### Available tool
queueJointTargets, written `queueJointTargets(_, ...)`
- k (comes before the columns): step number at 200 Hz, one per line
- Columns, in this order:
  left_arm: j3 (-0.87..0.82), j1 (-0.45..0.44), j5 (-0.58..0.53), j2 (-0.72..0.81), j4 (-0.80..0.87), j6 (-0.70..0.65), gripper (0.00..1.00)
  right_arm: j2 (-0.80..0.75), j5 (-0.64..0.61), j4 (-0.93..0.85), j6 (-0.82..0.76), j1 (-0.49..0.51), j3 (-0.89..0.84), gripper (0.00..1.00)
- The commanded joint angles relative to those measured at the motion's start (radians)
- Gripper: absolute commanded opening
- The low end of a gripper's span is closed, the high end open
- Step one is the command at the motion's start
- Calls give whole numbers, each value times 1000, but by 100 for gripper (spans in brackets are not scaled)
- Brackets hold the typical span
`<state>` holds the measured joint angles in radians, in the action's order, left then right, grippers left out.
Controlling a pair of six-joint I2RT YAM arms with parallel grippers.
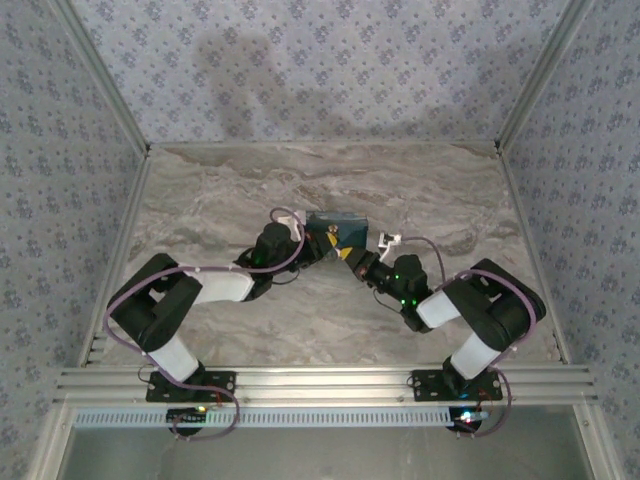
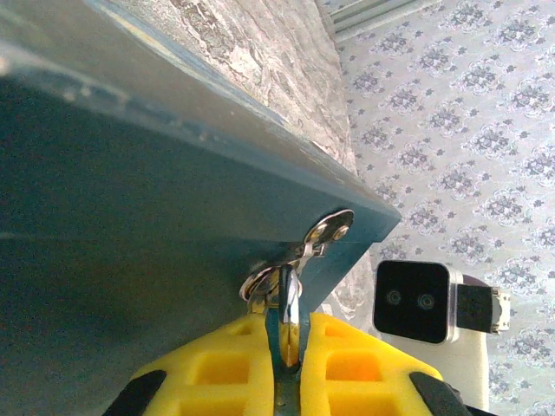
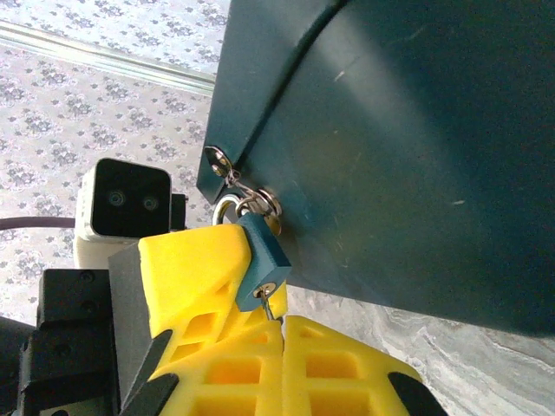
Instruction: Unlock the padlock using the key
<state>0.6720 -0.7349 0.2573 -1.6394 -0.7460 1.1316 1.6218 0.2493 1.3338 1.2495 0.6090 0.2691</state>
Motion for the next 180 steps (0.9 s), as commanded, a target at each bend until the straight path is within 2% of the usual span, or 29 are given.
queueJointTargets(1, -20, -29, 20, -2, -103, 20, 0, 10, -61, 58, -17, 19, -7, 0)
queueJointTargets(54, -52, -45, -3, -25, -219, 55, 0, 46, -120, 59, -11, 59, -9, 0)
queueJointTargets(109, -53, -59, -17, -34, -268, 55, 0, 15, -188, 59, 55, 83, -9, 0)
queueJointTargets(180, -57, -64, -12, -45, -322, 64, 0, 7, -197, 58, 158, 78, 2, 0)
